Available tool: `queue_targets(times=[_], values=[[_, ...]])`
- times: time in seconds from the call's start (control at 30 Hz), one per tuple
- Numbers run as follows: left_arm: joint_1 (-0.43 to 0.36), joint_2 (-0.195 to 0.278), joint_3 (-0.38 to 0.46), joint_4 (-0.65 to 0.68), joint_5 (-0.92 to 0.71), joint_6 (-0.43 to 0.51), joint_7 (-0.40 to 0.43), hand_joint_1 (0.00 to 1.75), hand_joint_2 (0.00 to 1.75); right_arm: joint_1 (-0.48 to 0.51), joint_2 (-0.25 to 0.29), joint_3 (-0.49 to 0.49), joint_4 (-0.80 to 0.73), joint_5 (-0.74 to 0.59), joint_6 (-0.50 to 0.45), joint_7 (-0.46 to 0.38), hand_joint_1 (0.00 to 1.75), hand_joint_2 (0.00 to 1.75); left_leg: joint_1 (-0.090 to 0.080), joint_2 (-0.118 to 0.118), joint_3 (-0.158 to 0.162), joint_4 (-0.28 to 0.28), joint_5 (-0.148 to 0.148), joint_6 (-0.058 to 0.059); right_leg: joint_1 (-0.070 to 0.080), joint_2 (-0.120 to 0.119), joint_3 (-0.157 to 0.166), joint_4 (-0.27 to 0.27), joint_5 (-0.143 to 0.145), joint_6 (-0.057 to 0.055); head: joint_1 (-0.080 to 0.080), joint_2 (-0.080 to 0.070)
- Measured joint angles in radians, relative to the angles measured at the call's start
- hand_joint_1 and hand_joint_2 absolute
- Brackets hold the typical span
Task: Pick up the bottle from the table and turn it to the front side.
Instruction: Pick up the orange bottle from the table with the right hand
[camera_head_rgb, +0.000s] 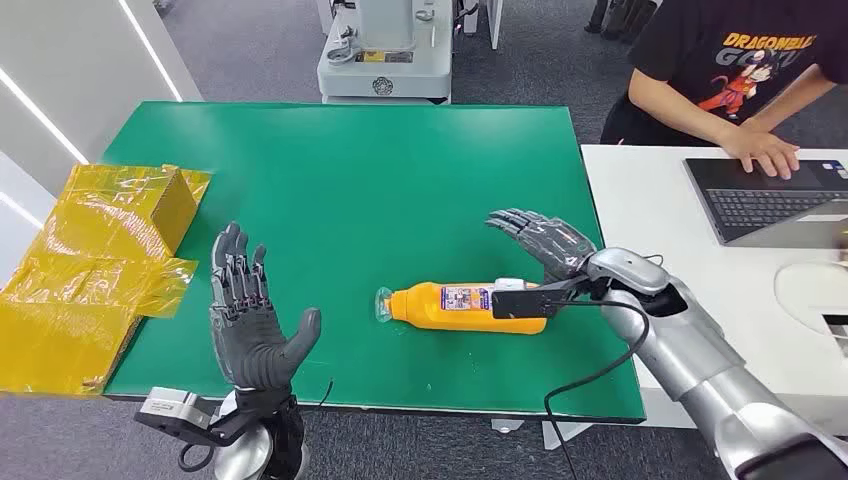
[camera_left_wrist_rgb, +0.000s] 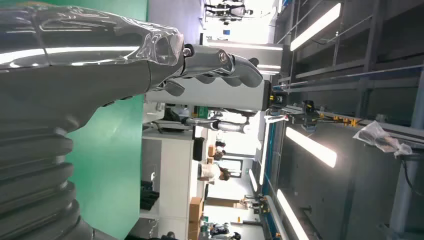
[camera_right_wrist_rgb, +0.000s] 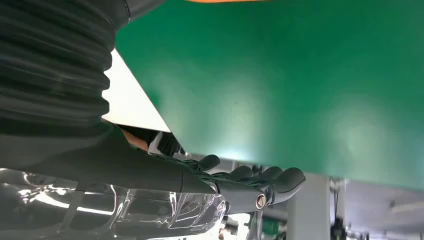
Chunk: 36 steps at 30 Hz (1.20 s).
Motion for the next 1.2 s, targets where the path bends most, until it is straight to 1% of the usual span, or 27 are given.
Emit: queue_targets(times=[0.2,0.4,0.6,0.77,1.0,1.2], values=[[0.000,0.001,-0.001,0.000,0.003,-0.008,0.000,0.00,1.75,-0.067,-0.001,0.072,0.088,-0.050,0.046,-0.021,0.00,1.75,0.000,-0.001,0.000,0.000,0.000,0.000,0.000,-0.001,0.000,0.000,-0.001,0.000,0.000,0.000],[0.000,0.001,-0.001,0.000,0.003,-0.022,0.000,0.00,1.75,-0.082,-0.007,0.120,0.136,-0.079,0.052,-0.024,0.00,1.75,0.000,-0.001,-0.001,0.000,0.000,0.000,0.000,-0.001,0.000,0.000,-0.001,0.000,0.000,0.000],[-0.006,0.001,-0.002,0.000,0.002,-0.034,0.000,0.00,1.75,-0.059,-0.012,0.161,0.158,-0.120,0.012,-0.030,0.00,1.75,0.000,0.000,0.000,0.000,-0.001,0.000,0.000,0.000,0.000,-0.001,-0.001,0.000,0.000,0.000],[-0.016,0.001,-0.002,0.000,0.001,-0.051,0.000,0.00,1.75,-0.025,-0.019,0.189,0.168,-0.137,0.000,-0.024,0.00,1.75,0.000,-0.002,0.000,0.000,0.000,0.000,0.000,-0.002,0.000,0.000,0.000,0.000,0.000,0.000],[-0.037,-0.001,-0.002,0.005,0.002,-0.069,0.000,0.00,1.75,0.025,-0.033,0.208,0.152,-0.171,-0.054,-0.007,0.00,1.75,0.000,-0.002,0.000,0.000,0.000,0.000,0.000,-0.001,0.000,0.000,-0.001,0.000,0.000,0.000],[-0.042,-0.007,-0.002,0.011,0.000,-0.078,0.000,0.00,1.75,0.047,-0.051,0.213,0.127,-0.182,-0.066,0.003,0.00,1.75,0.000,-0.002,0.000,0.000,-0.001,0.000,0.000,-0.001,0.000,-0.001,-0.001,0.000,0.000,0.000]])
